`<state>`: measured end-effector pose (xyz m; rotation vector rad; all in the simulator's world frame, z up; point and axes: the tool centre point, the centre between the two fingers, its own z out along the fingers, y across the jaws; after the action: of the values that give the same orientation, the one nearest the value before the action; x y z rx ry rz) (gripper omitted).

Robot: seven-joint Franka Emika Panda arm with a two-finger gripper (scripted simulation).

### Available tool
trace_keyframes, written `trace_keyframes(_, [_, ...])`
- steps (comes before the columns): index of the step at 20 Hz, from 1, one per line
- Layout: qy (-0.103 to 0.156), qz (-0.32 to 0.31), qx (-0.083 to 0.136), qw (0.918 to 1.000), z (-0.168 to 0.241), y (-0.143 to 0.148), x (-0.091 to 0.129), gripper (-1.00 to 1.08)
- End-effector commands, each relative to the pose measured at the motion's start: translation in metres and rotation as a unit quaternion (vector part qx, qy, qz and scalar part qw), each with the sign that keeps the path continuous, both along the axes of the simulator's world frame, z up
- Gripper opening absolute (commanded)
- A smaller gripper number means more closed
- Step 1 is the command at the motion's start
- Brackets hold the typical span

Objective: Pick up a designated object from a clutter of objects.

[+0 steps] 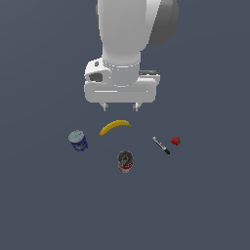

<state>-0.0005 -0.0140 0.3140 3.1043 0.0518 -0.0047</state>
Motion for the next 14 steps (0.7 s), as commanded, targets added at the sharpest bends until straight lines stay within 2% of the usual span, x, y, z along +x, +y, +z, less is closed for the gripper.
trace_keyframes(1, [-0.001, 0.000, -0.003, 1.0000, 0.000, -0.005, 0.001, 1.00])
trace_keyframes(7, [-0.001, -0.010, -0.001, 1.0000, -0.005, -0.004, 0.000, 1.00])
trace_keyframes(14, [-0.002, -0.055, 0.003, 0.9985, -0.028, -0.007, -0.005, 1.00])
